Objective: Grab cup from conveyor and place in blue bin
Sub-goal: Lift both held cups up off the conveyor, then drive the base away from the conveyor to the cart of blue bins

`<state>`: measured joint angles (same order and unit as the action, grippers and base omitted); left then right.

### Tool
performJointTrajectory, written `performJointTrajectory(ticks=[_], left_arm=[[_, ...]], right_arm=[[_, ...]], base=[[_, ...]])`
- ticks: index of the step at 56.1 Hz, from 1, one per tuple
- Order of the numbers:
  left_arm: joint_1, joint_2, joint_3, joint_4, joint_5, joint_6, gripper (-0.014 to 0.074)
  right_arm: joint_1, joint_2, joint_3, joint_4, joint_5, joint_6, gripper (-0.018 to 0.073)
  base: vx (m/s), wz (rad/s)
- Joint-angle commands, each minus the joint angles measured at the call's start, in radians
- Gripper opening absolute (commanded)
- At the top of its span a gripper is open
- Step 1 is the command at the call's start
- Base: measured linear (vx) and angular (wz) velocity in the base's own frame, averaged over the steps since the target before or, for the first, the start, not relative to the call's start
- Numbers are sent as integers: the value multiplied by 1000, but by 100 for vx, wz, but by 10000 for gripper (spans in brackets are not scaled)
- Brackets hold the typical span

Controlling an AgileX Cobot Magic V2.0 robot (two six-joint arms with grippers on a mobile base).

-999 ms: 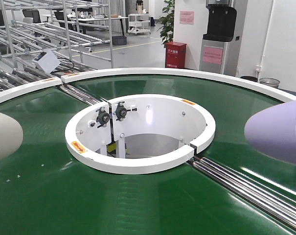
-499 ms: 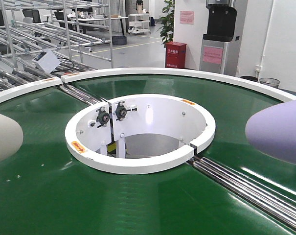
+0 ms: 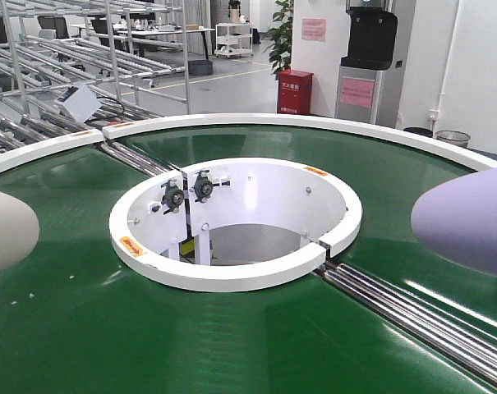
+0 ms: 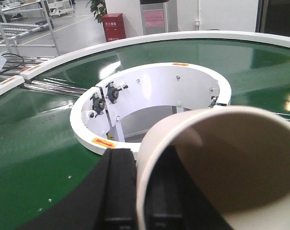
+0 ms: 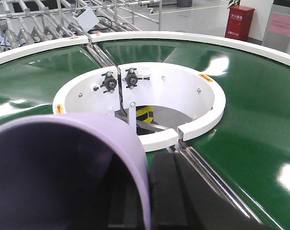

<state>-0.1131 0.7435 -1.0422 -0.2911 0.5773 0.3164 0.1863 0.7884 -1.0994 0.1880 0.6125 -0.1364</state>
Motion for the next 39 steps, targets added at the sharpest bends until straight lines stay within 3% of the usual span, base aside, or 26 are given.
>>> performJointTrajectory(ticks=[1, 39], left_arm=[[-7, -3, -34, -15, -89, -2, -6], [-7, -3, -34, -15, -89, -2, -6]], right_arm=[[1, -4, -27, 7, -89, -4, -9], [1, -4, -27, 7, -89, -4, -9]], base=[[0, 0], [0, 2]])
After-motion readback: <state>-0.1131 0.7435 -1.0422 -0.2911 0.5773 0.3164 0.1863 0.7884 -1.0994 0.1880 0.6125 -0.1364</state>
